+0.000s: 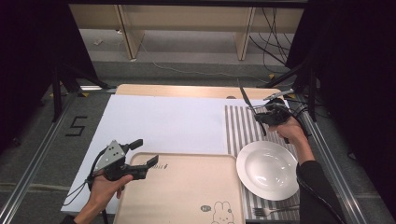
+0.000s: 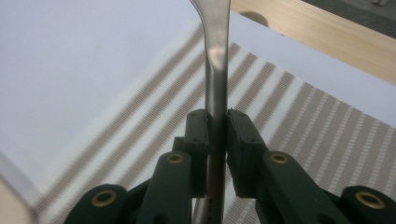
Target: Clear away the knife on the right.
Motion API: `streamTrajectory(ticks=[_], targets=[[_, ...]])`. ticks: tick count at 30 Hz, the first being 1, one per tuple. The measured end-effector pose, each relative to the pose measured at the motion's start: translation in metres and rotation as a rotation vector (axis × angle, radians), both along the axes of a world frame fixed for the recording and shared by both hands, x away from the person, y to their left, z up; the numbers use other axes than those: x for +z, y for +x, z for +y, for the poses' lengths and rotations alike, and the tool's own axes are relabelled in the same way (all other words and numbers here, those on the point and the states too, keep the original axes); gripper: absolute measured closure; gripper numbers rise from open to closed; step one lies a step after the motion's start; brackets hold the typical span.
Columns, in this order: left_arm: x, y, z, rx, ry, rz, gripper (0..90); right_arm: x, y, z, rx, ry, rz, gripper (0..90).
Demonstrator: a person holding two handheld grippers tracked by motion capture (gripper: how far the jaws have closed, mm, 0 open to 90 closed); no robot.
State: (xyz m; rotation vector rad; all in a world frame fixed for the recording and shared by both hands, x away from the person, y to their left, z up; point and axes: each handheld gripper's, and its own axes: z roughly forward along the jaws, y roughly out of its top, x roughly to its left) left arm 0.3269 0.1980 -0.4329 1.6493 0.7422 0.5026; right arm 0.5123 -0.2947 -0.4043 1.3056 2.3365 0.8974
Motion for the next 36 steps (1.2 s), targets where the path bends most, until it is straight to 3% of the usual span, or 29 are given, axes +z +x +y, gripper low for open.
streamTrajectory(ticks=[1,2,3,4,6,7,9,10,13,27,36], targets=[[0.000,0.000,0.000,0.000,0.000,-0.001,17.2,0.001,-0.001,-0.001,0.008,0.017,0.008,79.8],[0.000,0.000,0.000,0.000,0.000,-0.001,17.2,0.002,-0.003,-0.003,0.018,0.098,-0.009,79.8],[0.000,0.000,0.000,0.000,0.001,-0.001,17.2,0.002,-0.004,-0.002,0.019,0.132,-0.016,79.8],[0.000,0.000,0.000,0.000,0.001,-0.001,17.2,0.002,-0.004,-0.002,0.019,0.132,-0.016,79.8],[0.000,0.000,0.000,0.001,0.001,-0.001,17.2,0.006,-0.008,-0.004,0.025,0.193,0.009,79.9],[0.000,0.000,0.000,0.001,0.001,-0.001,17.2,0.008,-0.012,-0.002,0.000,0.252,0.036,79.9],[0.000,0.000,0.000,0.000,0.001,-0.002,17.2,0.010,-0.015,-0.003,0.023,0.288,0.021,79.9],[0.000,0.000,0.000,0.000,0.001,-0.003,17.2,0.011,-0.019,-0.001,0.039,0.333,0.003,79.8],[0.000,0.000,0.000,0.000,0.002,-0.003,17.1,0.014,-0.028,0.003,0.047,0.406,0.011,79.9],[0.000,-0.001,0.000,0.006,-0.007,0.000,17.0,0.016,-0.065,0.032,0.107,0.514,0.029,79.9],[0.001,-0.002,0.001,0.005,-0.007,-0.003,16.9,0.016,-0.088,0.047,0.145,0.471,0.035,79.9]])
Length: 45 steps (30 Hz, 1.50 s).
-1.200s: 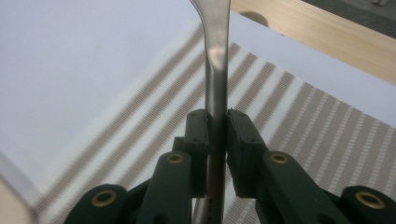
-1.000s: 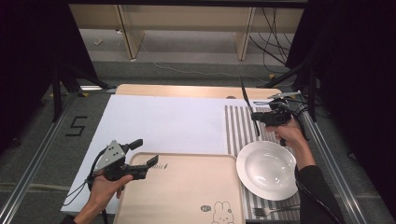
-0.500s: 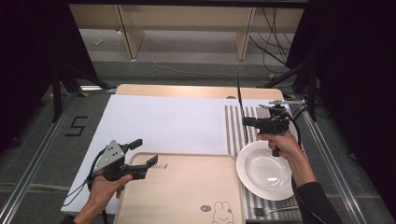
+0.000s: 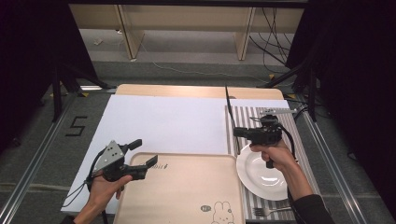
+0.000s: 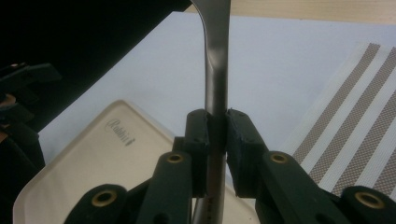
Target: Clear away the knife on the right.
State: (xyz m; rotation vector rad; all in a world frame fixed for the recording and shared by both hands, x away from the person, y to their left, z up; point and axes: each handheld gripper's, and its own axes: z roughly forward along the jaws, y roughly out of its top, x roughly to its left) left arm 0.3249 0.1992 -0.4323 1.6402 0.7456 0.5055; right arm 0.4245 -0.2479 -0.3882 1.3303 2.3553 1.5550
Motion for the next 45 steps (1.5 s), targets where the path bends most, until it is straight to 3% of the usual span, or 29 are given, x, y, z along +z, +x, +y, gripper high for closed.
streamTrajectory(ticks=[18,24,38,45], targets=[[0.000,-0.001,-0.001,-0.003,-0.008,-0.010,16.8,-0.007,-0.044,0.021,0.056,0.015,0.044,79.9],[0.001,-0.002,0.000,0.001,-0.002,-0.007,16.8,-0.011,-0.054,0.022,0.047,0.020,0.055,79.9],[0.001,-0.002,0.000,0.004,-0.004,-0.009,16.8,-0.023,-0.087,0.034,0.088,-0.032,0.116,79.9],[0.001,-0.002,0.001,0.005,-0.005,-0.009,16.8,-0.029,-0.102,0.041,0.123,-0.087,0.128,79.9]])
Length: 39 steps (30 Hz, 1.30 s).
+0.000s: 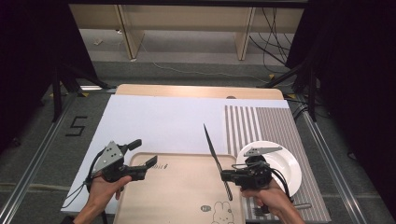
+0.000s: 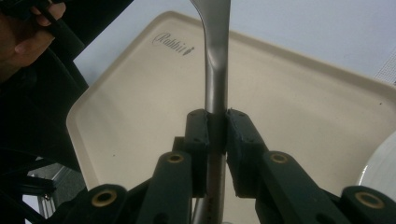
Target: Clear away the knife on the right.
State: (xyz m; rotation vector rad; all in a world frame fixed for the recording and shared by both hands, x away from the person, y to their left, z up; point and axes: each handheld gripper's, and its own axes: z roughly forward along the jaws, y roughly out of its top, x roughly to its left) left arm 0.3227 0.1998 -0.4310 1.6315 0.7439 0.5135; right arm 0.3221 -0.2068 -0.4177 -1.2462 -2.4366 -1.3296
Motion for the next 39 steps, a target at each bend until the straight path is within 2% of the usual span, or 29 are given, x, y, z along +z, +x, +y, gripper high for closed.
streamTrajectory(ticks=[5,6,10,17,20,21,22,23,25,26,28,30,32,37,39], targets=[[0.000,0.000,0.000,0.001,0.000,0.002,16.8,-0.001,-0.009,0.002,0.002,-0.025,0.003,79.9],[0.000,0.000,0.000,0.001,-0.001,0.001,16.8,-0.003,-0.012,0.003,0.007,-0.021,0.017,79.9],[0.000,0.000,0.000,0.001,-0.001,0.002,16.7,-0.008,-0.021,0.003,-0.004,-0.050,0.027,79.9],[0.000,0.000,0.000,0.000,0.000,0.000,16.7,-0.011,-0.030,0.004,0.013,-0.058,0.038,79.9],[0.000,0.000,0.000,0.000,0.000,0.001,16.7,-0.013,-0.034,0.006,0.010,-0.081,0.049,79.9],[0.000,0.000,0.000,0.000,0.000,0.001,16.6,-0.014,-0.034,0.006,0.014,-0.082,0.038,79.9],[0.000,0.000,0.000,0.000,-0.001,0.001,16.6,-0.014,-0.036,0.006,0.013,-0.086,0.052,79.9],[0.000,0.000,0.000,-0.001,-0.001,0.001,16.6,-0.015,-0.036,0.007,0.015,-0.094,0.039,79.9],[0.000,0.000,0.000,-0.001,0.000,0.000,16.6,-0.016,-0.039,0.008,0.026,-0.103,0.055,79.9],[0.000,0.000,0.000,-0.002,0.001,0.000,16.6,-0.018,-0.039,0.009,0.028,-0.109,0.039,79.9],[0.000,0.000,0.000,-0.002,0.001,0.000,16.6,-0.018,-0.041,0.011,0.034,-0.119,0.065,79.9],[0.000,0.000,0.000,-0.001,0.000,0.000,16.6,-0.021,-0.043,0.014,0.027,-0.143,0.056,79.9],[0.000,0.000,0.000,-0.001,0.000,0.000,16.6,-0.021,-0.044,0.015,0.048,-0.179,0.072,79.9],[0.000,0.000,0.000,-0.005,0.001,0.002,16.5,-0.026,-0.046,0.020,0.034,-0.195,0.047,79.8],[0.000,0.000,0.000,-0.005,0.001,0.002,16.5,-0.026,-0.046,0.020,0.048,-0.212,0.062,79.8]])
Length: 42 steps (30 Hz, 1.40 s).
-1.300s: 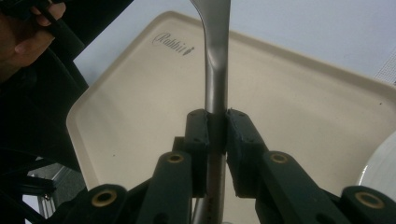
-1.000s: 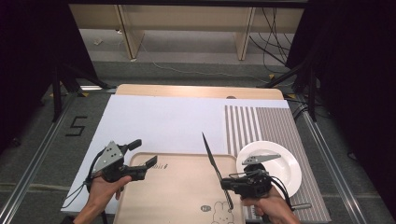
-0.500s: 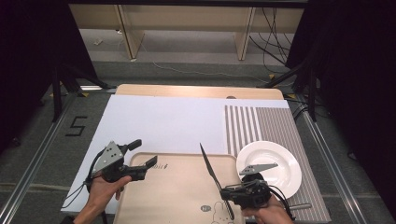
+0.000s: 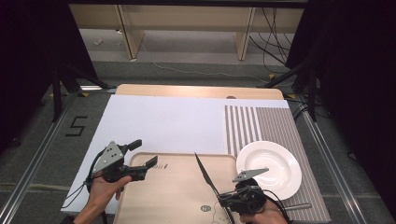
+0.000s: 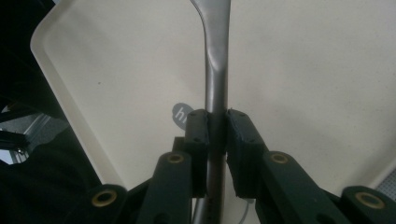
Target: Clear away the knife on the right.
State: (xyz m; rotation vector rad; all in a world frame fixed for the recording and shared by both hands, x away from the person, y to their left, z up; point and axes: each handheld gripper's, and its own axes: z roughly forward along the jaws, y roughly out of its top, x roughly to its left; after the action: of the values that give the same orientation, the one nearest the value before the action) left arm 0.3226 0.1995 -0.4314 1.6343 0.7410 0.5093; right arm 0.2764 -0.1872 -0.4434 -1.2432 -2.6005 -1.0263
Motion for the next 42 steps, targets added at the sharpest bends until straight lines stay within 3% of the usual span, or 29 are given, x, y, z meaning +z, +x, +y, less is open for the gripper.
streamTrajectory(ticks=[2,8,23,31,33,36,39,42], targets=[[0.000,0.000,0.000,0.001,-0.001,0.002,16.5,-0.002,0.000,0.001,0.001,-0.018,-0.018,79.8],[-0.001,0.000,0.000,0.001,-0.001,0.003,16.5,-0.006,0.001,0.005,0.014,-0.070,-0.013,79.8],[-0.001,0.001,0.000,-0.003,-0.006,0.000,16.3,-0.016,0.006,0.011,0.029,-0.115,0.043,79.7],[-0.001,0.001,-0.001,-0.005,-0.007,0.001,16.4,-0.021,0.006,0.018,0.045,-0.168,0.051,79.4],[-0.001,0.001,-0.001,-0.006,-0.009,0.000,16.3,-0.022,0.006,0.018,0.057,-0.161,0.065,79.0],[-0.001,0.001,-0.001,-0.008,-0.010,-0.001,16.4,-0.020,0.005,0.018,0.052,-0.154,0.044,78.8],[-0.001,0.001,0.000,-0.007,-0.010,-0.003,16.4,-0.016,0.005,0.018,0.076,-0.114,0.034,61.5],[-0.001,0.001,0.000,-0.007,-0.009,-0.002,16.4,-0.011,0.002,0.021,0.087,-0.094,-0.020,48.4]])
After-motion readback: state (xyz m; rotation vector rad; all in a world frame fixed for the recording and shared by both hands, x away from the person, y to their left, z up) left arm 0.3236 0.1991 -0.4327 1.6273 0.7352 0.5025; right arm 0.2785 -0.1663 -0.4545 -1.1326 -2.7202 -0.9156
